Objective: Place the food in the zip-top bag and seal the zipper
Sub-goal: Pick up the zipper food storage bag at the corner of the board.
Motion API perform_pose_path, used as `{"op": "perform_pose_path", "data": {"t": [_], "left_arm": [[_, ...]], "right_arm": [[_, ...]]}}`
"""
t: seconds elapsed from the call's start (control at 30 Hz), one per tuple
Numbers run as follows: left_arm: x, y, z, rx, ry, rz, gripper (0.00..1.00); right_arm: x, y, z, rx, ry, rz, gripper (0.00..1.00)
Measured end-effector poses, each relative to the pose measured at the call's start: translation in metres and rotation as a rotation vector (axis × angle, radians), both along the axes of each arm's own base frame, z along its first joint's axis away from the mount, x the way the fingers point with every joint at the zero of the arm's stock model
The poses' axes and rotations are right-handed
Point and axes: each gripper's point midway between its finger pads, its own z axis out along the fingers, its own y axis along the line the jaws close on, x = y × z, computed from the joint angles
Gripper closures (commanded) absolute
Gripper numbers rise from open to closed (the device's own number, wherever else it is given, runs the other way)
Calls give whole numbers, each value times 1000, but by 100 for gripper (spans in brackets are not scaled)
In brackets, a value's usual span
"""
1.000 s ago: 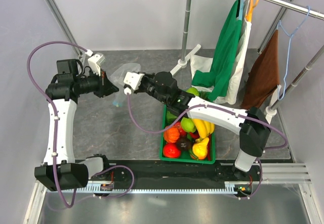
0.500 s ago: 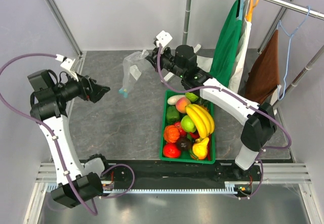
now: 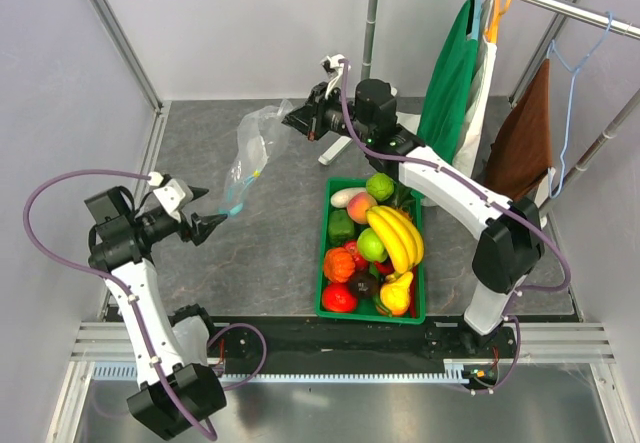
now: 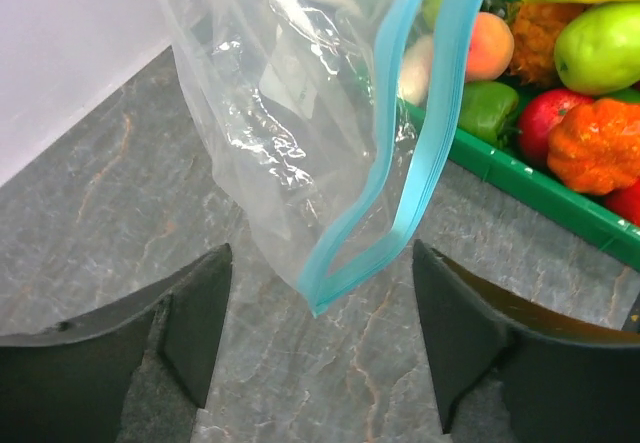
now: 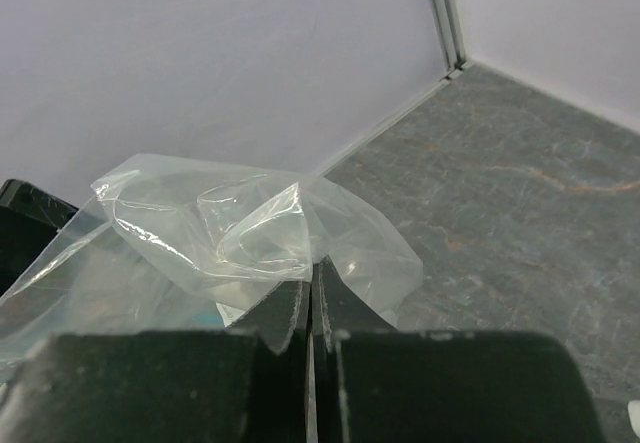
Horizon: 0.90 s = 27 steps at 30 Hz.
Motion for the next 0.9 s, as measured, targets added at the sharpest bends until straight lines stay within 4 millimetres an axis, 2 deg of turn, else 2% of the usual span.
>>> {"op": "perform_pose_path", "data": {"t": [0.1, 0.27, 0.53, 0.73, 0.9], "left_arm": [[0, 0, -1, 30, -38, -17, 35], [-6, -7, 6, 41, -96, -52, 40], [-8, -12, 9, 34, -109, -78, 35], [-19, -34, 2, 55, -107, -165, 36], [-17, -37, 1, 63, -108, -177, 40]], "right_arm": [[1, 0, -6, 11, 46, 21, 100], [-3, 4, -11, 23, 87, 62, 100], [-7, 8, -9, 49, 106, 87, 100], [-2, 12, -23, 42, 138, 85, 100], [0, 13, -27, 41, 150, 85, 100]]}}
